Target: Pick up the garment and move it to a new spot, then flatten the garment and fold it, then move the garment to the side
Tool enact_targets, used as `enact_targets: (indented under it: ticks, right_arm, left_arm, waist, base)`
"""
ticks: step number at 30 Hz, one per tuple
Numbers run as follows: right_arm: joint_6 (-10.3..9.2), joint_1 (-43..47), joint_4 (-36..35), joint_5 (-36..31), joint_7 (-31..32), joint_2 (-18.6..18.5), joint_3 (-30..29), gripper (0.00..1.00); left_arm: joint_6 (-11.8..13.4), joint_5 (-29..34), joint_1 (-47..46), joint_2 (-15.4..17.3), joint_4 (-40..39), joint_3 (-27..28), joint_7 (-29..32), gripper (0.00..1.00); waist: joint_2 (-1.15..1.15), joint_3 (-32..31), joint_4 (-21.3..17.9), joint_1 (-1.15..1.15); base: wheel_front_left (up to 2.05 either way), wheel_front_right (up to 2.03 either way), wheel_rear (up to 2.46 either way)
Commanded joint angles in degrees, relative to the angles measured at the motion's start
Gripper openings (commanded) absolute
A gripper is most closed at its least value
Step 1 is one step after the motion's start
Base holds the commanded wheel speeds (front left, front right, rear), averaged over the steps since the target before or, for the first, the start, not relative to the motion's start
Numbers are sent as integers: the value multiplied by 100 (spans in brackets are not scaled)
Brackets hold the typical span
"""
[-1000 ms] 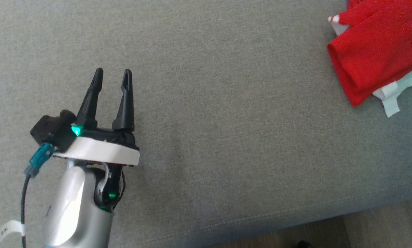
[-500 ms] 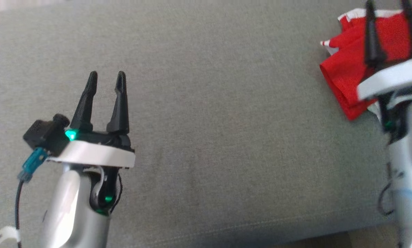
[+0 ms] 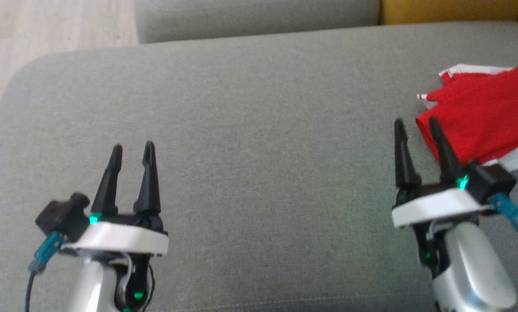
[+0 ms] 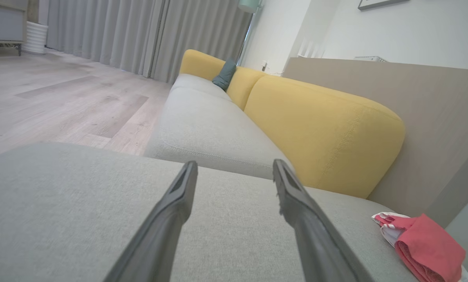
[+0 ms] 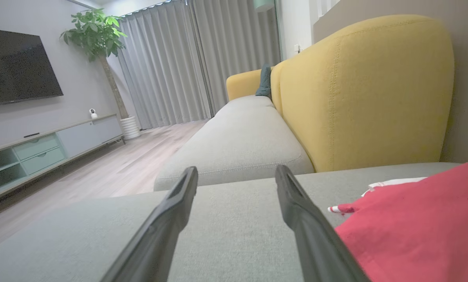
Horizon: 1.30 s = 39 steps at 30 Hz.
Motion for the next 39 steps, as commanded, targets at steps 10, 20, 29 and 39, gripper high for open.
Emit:
enact_targets:
  ticks: [10,20,29,39]
  right_arm:
    - [-5,574,-345,373,-159,84,343,100]
    - [-5,667,-601,431,-161,85,249,100]
    - [-5,684,-647,465,-162,85,228,100]
    - [-5,685,-633,487,-162,85,247,100]
  left_arm:
    - [175,97,294,66,-465,201,-28,100]
    - [240,139,414,66,-720,323,-28,100]
    - [169,134,434,66,-701,324,-28,100]
    - [142,113,436,66,-637,325,-28,100]
  waist:
    - [0,-281,144,0]
    - [0,-307,70,0]
    - [0,-291,66,0]
    - [0,-310,49,0]
  base:
    - [0,0,0]
    - [0,0,0]
    - [0,0,0]
    - [0,0,0]
